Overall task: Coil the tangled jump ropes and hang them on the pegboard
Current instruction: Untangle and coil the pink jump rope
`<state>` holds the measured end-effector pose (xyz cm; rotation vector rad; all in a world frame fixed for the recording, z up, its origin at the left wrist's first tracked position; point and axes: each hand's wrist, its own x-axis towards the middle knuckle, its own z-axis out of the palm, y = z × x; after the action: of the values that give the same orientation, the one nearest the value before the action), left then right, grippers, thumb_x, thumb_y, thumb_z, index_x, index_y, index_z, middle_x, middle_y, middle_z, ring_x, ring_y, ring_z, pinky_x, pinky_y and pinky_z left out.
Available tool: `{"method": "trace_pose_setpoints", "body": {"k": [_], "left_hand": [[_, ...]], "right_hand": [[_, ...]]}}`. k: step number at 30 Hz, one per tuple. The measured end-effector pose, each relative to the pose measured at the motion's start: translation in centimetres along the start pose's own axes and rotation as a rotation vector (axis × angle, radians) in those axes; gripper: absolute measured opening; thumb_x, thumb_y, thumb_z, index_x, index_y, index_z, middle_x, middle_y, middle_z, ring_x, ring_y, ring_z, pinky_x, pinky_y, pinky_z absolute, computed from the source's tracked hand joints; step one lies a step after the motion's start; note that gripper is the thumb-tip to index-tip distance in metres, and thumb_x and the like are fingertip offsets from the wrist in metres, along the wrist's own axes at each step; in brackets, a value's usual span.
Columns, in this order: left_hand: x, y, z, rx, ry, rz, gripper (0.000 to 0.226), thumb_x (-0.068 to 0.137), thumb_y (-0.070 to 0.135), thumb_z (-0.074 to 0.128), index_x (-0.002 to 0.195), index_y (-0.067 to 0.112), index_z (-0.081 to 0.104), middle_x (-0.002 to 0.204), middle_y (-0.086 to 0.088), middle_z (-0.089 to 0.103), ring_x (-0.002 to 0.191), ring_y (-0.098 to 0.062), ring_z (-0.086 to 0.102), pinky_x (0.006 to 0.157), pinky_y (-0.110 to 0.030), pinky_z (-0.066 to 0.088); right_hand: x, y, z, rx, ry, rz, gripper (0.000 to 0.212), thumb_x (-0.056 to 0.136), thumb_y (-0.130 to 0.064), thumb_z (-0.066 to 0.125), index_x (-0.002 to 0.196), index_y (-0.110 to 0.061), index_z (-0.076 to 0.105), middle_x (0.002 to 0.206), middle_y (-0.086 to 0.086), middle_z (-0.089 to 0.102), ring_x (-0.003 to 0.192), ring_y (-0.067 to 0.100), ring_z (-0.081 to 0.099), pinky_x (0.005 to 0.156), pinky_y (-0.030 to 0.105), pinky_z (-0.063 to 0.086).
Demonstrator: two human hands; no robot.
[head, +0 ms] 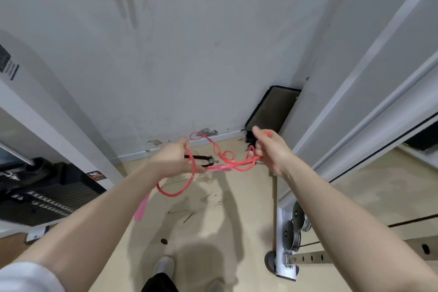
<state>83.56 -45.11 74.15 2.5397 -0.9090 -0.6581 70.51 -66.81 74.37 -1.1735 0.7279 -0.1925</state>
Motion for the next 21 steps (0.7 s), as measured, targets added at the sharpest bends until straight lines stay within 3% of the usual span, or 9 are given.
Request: {"method": "trace_pose_setpoints", "body": {"k": [3, 7, 9, 11, 14, 16, 18, 19, 21], "left_hand": [[0.8, 0.8, -0.1, 0.617, -0.06, 0.044, 0.041, 0.083, 0.041, 0.062, 0.116, 0.018, 0.052, 0.1, -0.006, 0.063, 0.094, -0.027, 0.059, 0.069, -0.03, 0.044], [1.4, -1.3, -1.5, 0.49, 0.119, -0.162, 0.025, 0.09, 0.016, 0.046, 0.105, 0.014, 0.066, 0.104, -0.011, 0.066, 0.097, -0.031, 0.062, 0.074, -0.032, 0.047], [1.5, -4.0, -3.0, 0.113, 0.271, -0.323, 0.024, 0.092, 0.015, 0.045, 0.098, 0.008, 0.067, 0.093, -0.017, 0.068, 0.092, -0.032, 0.063, 0.068, -0.03, 0.045], [1.4, -7.5, -4.0, -0.5, 0.402, -0.56, 0.031, 0.094, 0.016, 0.042, 0.073, 0.004, 0.061, 0.058, -0.013, 0.064, 0.06, -0.024, 0.063, 0.045, -0.022, 0.039], [2.3, -10.6, -4.5, -1.332, 0.348, -0.722, 0.035, 0.098, 0.015, 0.031, 0.065, 0.012, 0.044, 0.031, 0.004, 0.045, 0.02, -0.008, 0.031, 0.028, -0.007, 0.017], [2.8, -10.3, -4.7, -1.633, 0.22, -0.675, 0.035, 0.101, 0.02, 0.025, 0.076, 0.009, 0.047, 0.045, 0.009, 0.037, 0.026, -0.006, 0.037, 0.025, -0.01, 0.023], [3.4, -9.1, -5.0, -1.982, 0.207, -0.591, 0.031, 0.103, 0.03, 0.027, 0.104, 0.004, 0.044, 0.076, -0.007, 0.052, 0.07, -0.016, 0.067, 0.044, -0.015, 0.049], [3.6, -8.7, -5.2, -2.137, 0.21, -0.561, 0.03, 0.103, 0.032, 0.029, 0.114, 0.006, 0.037, 0.094, -0.016, 0.056, 0.096, -0.022, 0.065, 0.054, -0.023, 0.055], [3.8, -8.1, -5.7, -2.316, 0.18, -0.493, 0.03, 0.102, 0.033, 0.032, 0.115, 0.007, 0.036, 0.103, -0.02, 0.061, 0.104, -0.022, 0.061, 0.051, -0.027, 0.057]], "right_hand": [[0.7, -0.4, 1.7, -0.803, -0.125, -0.183, 0.03, 0.075, -0.024, 0.077, 0.094, -0.016, 0.056, 0.068, -0.005, 0.042, 0.057, 0.011, 0.04, 0.052, 0.02, 0.035], [1.3, -0.3, 2.4, -1.636, -0.313, -0.127, 0.035, 0.072, -0.034, 0.077, 0.099, -0.015, 0.067, 0.078, 0.0, 0.058, 0.081, 0.021, 0.057, 0.066, 0.026, 0.043], [1.9, 0.5, 0.7, -1.811, -0.253, 0.0, 0.019, 0.079, -0.033, 0.069, 0.087, -0.015, 0.067, 0.091, 0.007, 0.063, 0.092, 0.025, 0.059, 0.072, 0.027, 0.045], [2.0, 1.2, -1.5, -1.802, -0.106, 0.105, 0.017, 0.087, -0.027, 0.058, 0.082, -0.012, 0.065, 0.092, 0.012, 0.063, 0.088, 0.026, 0.057, 0.07, 0.026, 0.04], [1.9, 2.2, -3.2, -1.745, -0.012, 0.195, 0.027, 0.095, -0.026, 0.046, 0.097, -0.006, 0.064, 0.106, 0.014, 0.066, 0.094, 0.027, 0.058, 0.074, 0.027, 0.041], [1.6, 3.1, -2.5, -1.712, -0.044, 0.147, 0.038, 0.097, -0.042, 0.038, 0.093, -0.011, 0.06, 0.109, 0.013, 0.066, 0.102, 0.028, 0.058, 0.081, 0.028, 0.042], [1.4, 3.8, -1.1, -1.663, -0.123, 0.139, 0.056, 0.089, -0.066, 0.028, 0.1, -0.022, 0.061, 0.112, 0.006, 0.061, 0.109, 0.025, 0.053, 0.09, 0.034, 0.042], [1.3, 4.0, -0.4, -1.672, -0.175, 0.16, 0.06, 0.084, -0.074, 0.026, 0.109, -0.031, 0.061, 0.116, 0.003, 0.055, 0.116, 0.023, 0.048, 0.095, 0.039, 0.04], [1.2, 4.3, 0.8, -1.825, -0.286, 0.169, 0.062, 0.08, -0.078, 0.029, 0.115, -0.038, 0.06, 0.119, 0.002, 0.045, 0.12, 0.023, 0.038, 0.098, 0.044, 0.034]]}}
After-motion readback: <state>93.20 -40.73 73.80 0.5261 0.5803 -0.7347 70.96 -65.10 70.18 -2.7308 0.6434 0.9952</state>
